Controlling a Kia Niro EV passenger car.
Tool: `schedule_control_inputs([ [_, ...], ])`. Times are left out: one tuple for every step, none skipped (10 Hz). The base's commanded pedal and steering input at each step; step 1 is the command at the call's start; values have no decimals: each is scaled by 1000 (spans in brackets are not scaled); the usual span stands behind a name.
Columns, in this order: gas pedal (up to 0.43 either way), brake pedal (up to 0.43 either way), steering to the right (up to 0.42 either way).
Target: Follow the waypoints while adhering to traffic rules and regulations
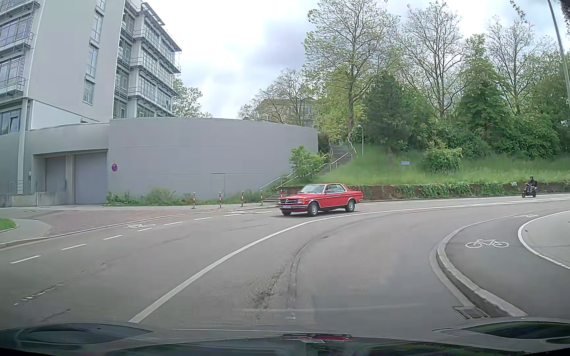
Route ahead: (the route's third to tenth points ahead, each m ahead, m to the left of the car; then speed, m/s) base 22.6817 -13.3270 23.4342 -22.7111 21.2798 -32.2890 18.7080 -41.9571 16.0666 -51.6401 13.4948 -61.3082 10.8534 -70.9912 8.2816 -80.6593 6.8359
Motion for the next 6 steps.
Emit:
schedule_control_inputs([
  [0,0,49],
  [0,0,62],
  [0,0,75],
  [0,0,85],
  [8,0,104],
  [20,0,128],
])
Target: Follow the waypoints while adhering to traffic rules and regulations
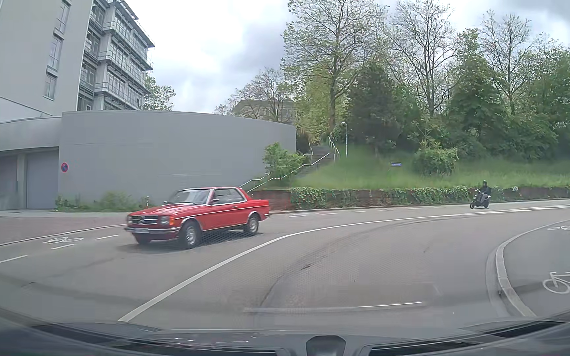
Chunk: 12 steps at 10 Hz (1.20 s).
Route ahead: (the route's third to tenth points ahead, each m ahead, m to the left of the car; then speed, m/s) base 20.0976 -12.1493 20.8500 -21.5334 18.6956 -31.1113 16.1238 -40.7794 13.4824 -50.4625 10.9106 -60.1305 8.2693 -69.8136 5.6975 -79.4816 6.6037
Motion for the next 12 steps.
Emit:
schedule_control_inputs([
  [39,0,151],
  [39,0,172],
  [39,0,192],
  [39,0,215],
  [39,0,233],
  [39,0,244],
  [39,0,254],
  [39,0,261],
  [39,0,265],
  [59,0,270],
  [59,0,275],
  [79,0,282],
])
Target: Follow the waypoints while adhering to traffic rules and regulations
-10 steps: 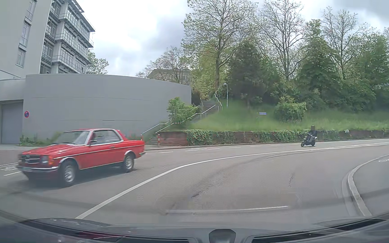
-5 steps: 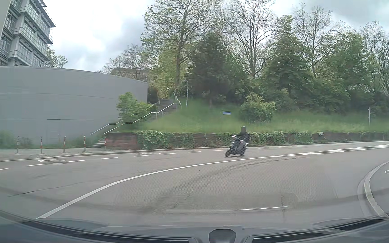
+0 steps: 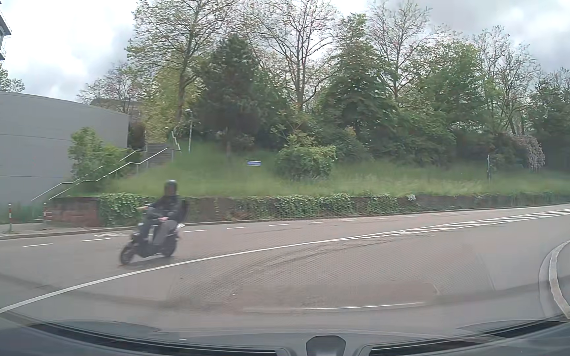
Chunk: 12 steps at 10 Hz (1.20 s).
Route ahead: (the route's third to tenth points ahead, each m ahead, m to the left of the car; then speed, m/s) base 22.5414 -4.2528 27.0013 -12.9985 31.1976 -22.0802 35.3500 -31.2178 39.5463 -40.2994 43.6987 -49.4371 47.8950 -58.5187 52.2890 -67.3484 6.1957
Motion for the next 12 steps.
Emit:
schedule_control_inputs([
  [79,0,289],
  [79,0,294],
  [98,0,300],
  [110,0,303],
  [110,0,305],
  [118,0,310],
  [130,0,312],
  [130,0,312],
  [130,0,313],
  [130,0,315],
  [150,0,315],
  [150,0,315],
])
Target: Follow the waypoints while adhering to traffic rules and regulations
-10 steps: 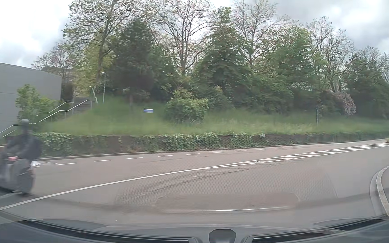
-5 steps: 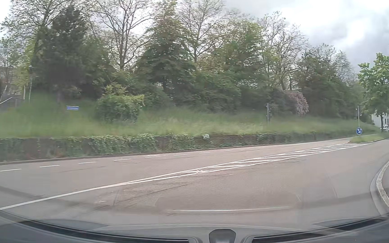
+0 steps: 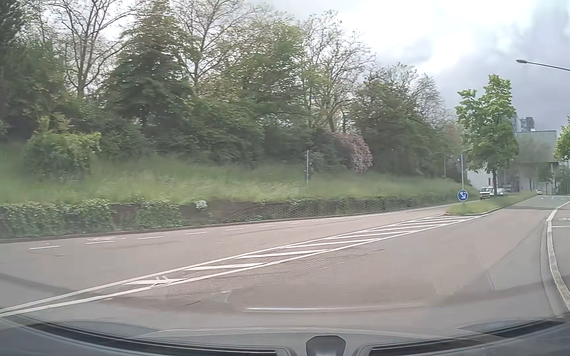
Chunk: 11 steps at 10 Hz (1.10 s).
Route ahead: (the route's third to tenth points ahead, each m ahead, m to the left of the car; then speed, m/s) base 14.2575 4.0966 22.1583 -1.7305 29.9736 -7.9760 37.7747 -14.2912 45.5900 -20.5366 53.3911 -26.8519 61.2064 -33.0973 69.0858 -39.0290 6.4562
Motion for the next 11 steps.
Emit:
schedule_control_inputs([
  [150,0,315],
  [169,0,314],
  [177,0,310],
  [177,0,302],
  [177,0,289],
  [177,0,270],
  [177,0,250],
  [197,0,233],
  [197,0,225],
  [197,0,216],
  [209,0,209],
])
